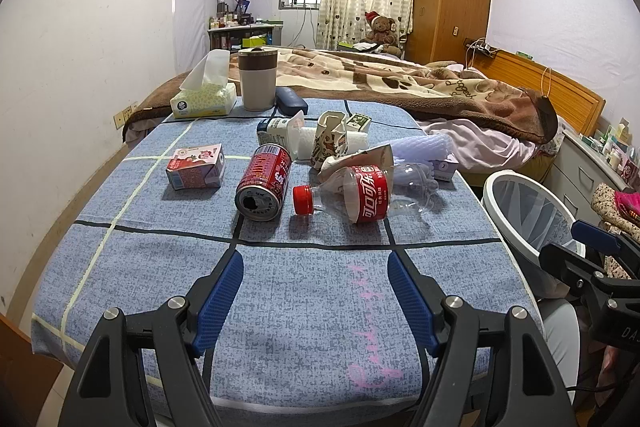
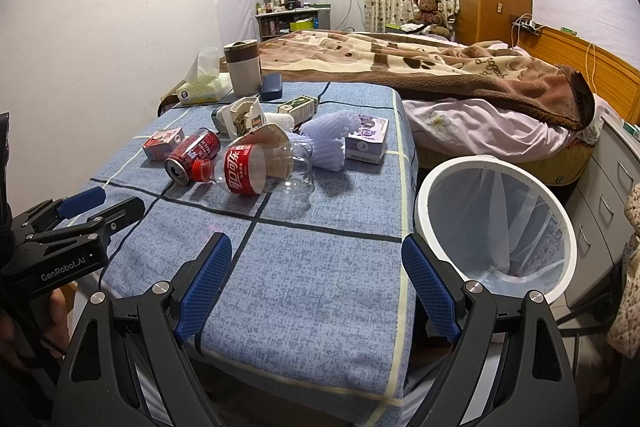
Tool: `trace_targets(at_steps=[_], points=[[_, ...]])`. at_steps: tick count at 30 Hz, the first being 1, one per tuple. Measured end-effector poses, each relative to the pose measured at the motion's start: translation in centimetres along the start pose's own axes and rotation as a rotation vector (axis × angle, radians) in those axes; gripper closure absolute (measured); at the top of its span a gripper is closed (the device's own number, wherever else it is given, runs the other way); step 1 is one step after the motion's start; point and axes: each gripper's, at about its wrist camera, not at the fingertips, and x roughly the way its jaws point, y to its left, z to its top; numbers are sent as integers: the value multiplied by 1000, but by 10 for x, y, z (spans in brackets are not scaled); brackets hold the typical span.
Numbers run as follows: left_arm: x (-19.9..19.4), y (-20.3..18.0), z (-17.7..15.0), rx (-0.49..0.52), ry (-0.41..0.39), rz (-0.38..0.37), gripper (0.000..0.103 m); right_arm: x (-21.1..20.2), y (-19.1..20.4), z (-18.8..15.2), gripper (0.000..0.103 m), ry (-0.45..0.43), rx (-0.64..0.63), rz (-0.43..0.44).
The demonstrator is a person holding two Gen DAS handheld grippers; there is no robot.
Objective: Collect trash
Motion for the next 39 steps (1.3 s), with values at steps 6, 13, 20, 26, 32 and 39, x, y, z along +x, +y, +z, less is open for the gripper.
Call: trace_targets(at_steps=[6, 13, 20, 26, 32, 39], points=[[-1, -1, 0, -1, -1, 0, 29, 1, 0, -1, 14, 9, 0, 2], [8, 3, 0, -7, 15, 3, 29, 10, 2, 2, 14, 27, -8, 7], [24, 16, 6, -8, 26, 3, 29, 31, 11, 12, 14, 51, -45, 39], [50, 41, 17, -38, 53, 18, 29, 62, 20, 27, 14, 79, -111, 80], [82, 71, 32, -105, 91, -24, 29, 92, 27, 43, 14, 105, -184, 121], [111, 86, 50, -101, 108, -46, 29, 110, 36, 58, 14, 105, -264, 170]])
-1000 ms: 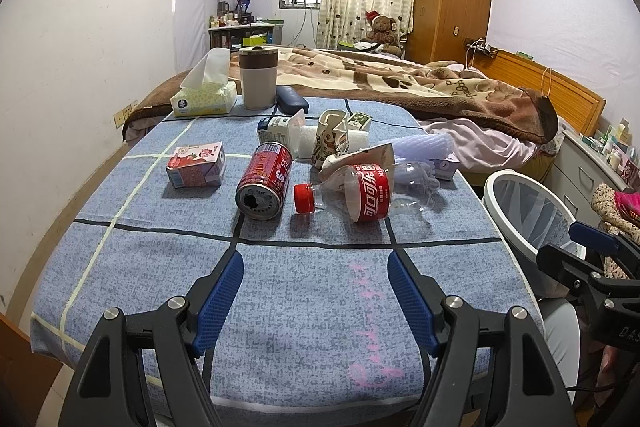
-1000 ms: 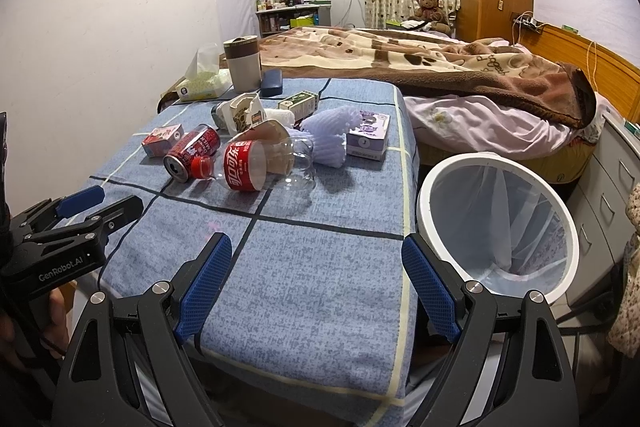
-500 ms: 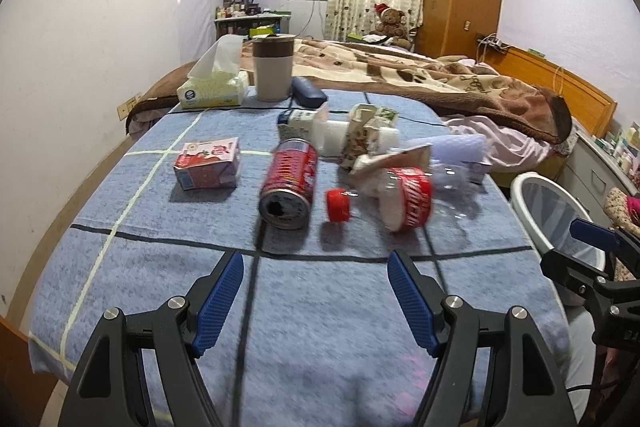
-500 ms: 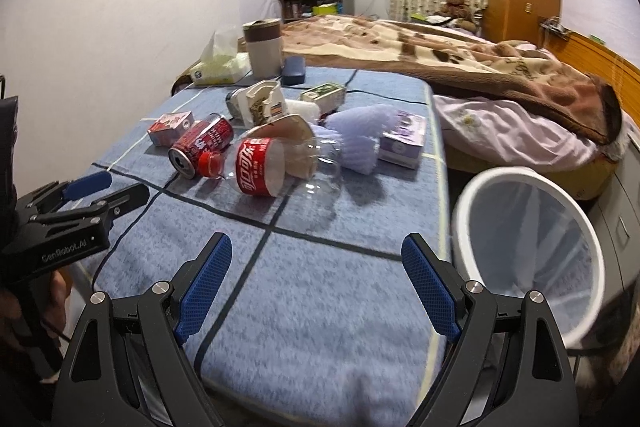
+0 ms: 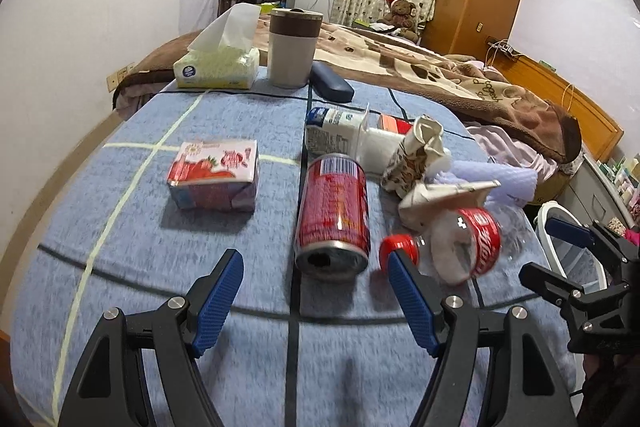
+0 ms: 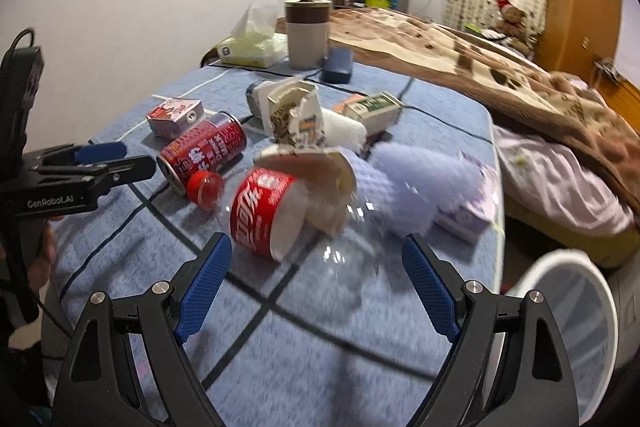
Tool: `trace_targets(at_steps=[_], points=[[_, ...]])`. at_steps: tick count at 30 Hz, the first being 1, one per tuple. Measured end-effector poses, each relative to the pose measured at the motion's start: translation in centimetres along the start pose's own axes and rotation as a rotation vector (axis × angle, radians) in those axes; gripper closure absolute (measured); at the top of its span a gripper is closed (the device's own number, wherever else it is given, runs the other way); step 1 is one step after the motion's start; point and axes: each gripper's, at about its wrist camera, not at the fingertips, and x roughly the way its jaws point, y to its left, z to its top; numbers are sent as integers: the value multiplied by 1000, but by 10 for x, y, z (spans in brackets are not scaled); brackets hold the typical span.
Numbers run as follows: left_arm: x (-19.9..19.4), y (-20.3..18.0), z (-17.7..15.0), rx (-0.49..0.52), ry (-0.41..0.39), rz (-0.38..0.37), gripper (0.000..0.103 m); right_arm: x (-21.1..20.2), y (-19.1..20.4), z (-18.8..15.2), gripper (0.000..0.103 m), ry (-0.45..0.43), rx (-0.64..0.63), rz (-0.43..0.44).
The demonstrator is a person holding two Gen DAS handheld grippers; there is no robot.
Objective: Collect trash
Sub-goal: 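Grasp the red Coca-Cola can with the left tool, then grasp the clear Coca-Cola bottle with the right tool while the left tool holds the can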
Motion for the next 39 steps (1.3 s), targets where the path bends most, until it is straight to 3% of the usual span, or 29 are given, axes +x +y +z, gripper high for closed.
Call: trace_targets(at_steps=[8, 10, 12, 13, 23, 29, 36, 39], points=[[38, -8, 19, 39, 53, -46, 29, 3, -7, 0, 14, 6, 15, 17], [48, -9, 21, 33, 72, -60, 35, 4, -10, 1, 14, 14, 19, 24], [56, -8, 21, 26, 95, -62, 50, 8, -11, 4, 14, 18, 18, 32], [56, -8, 20, 26, 89, -62, 50, 9, -12, 5, 14, 22, 21, 44], [29, 9, -4, -16, 74, -29, 51, 16, -16, 7, 14, 56, 59, 150], [9, 13, -21, -43, 73, -31, 50, 12, 5, -5, 15, 123, 30, 240], [-7, 17, -36, -55, 68, -37, 50, 9, 10, 9, 20, 52, -60, 157], [-8, 18, -37, -59, 67, -41, 50, 20, 15, 20, 22, 65, -148, 167]])
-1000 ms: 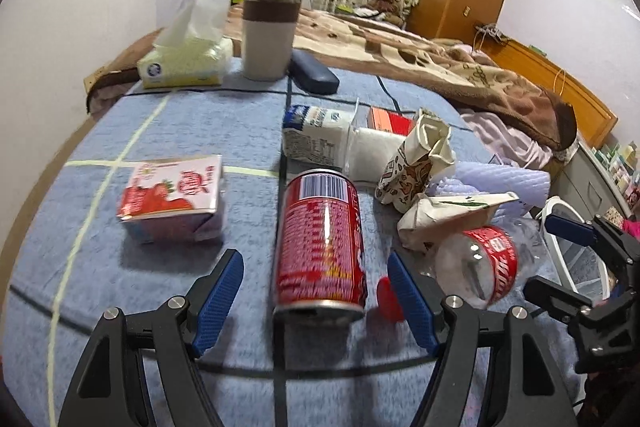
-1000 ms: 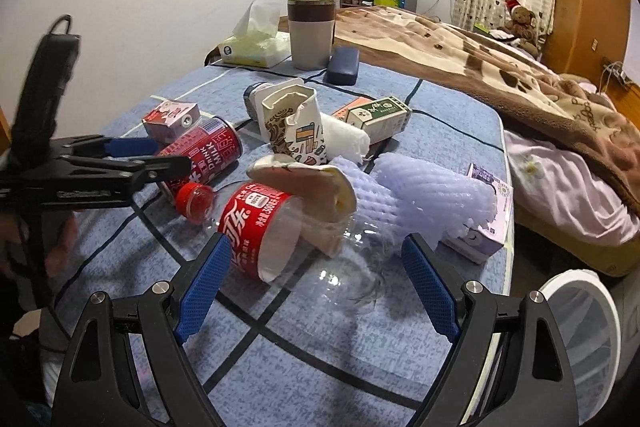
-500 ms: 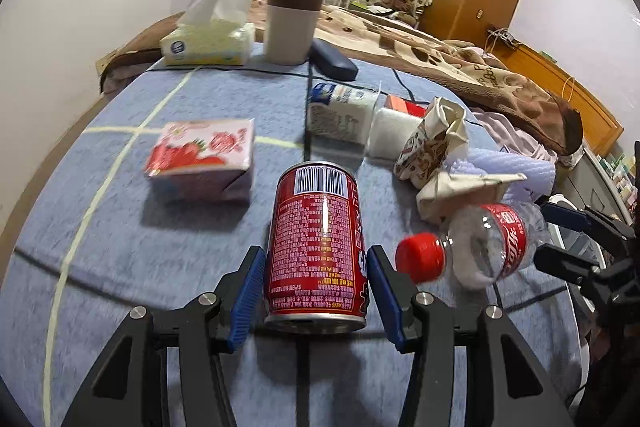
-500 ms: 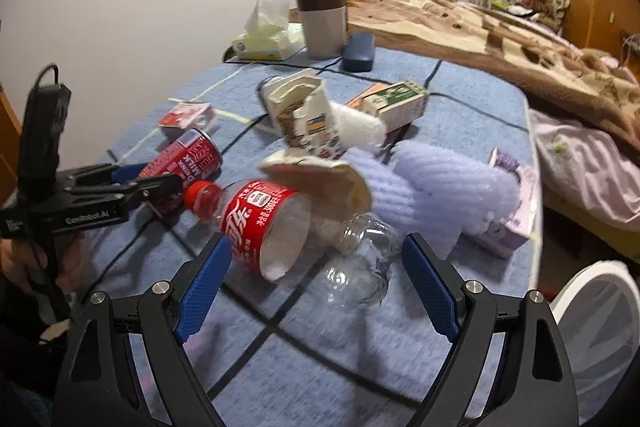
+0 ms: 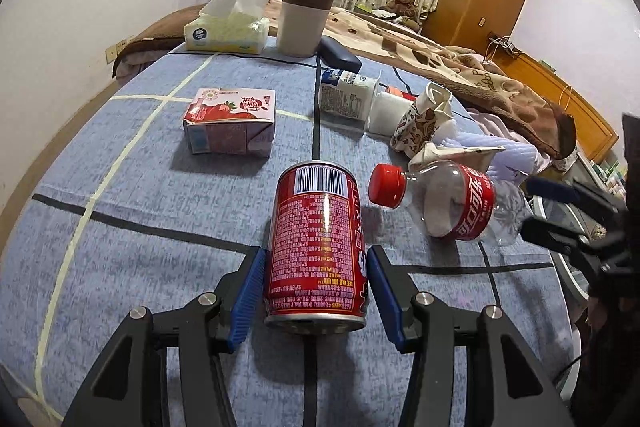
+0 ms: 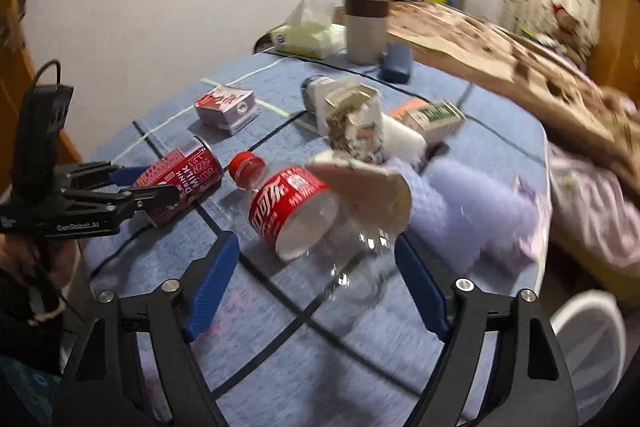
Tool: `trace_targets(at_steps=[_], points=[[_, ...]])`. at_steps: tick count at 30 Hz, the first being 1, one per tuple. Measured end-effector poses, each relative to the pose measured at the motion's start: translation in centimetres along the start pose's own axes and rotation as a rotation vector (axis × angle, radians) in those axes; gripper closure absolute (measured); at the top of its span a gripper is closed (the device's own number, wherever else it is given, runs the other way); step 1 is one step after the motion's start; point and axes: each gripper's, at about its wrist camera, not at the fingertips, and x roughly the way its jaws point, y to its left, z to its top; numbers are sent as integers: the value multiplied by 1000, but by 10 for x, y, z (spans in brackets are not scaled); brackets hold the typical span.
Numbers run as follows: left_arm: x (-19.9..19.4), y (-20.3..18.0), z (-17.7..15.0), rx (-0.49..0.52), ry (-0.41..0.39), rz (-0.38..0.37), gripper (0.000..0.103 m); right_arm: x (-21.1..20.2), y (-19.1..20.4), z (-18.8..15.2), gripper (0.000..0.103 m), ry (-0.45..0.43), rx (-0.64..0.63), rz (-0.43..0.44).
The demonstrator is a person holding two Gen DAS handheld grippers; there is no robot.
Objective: Collect trash
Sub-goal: 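Grasp the clear Coca-Cola bottle with the right tool while the left tool holds the can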
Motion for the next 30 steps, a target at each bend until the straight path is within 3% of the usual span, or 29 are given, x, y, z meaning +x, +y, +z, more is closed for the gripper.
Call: trace_targets(at_steps=[6, 9, 12, 22, 25, 30], points=[[-2, 0, -3, -6, -2, -7, 50, 26, 6, 9, 22, 115, -180, 21], [1, 1, -2, -13, 7, -22, 50, 31, 5, 8, 26, 141, -174, 18], [13, 1, -6, -22, 56, -21, 50, 27, 6, 4, 28, 129, -130, 25], [5, -8, -15, -3, 28, -22, 51, 1, 8, -23, 30, 53, 109, -11], [1, -16, -17, 9, 20, -36, 51, -13, 6, -35, 42, 18, 184, -19], [-2, -36, -21, 48, 23, -69, 51, -23, 4, -55, 43, 27, 243, -22]])
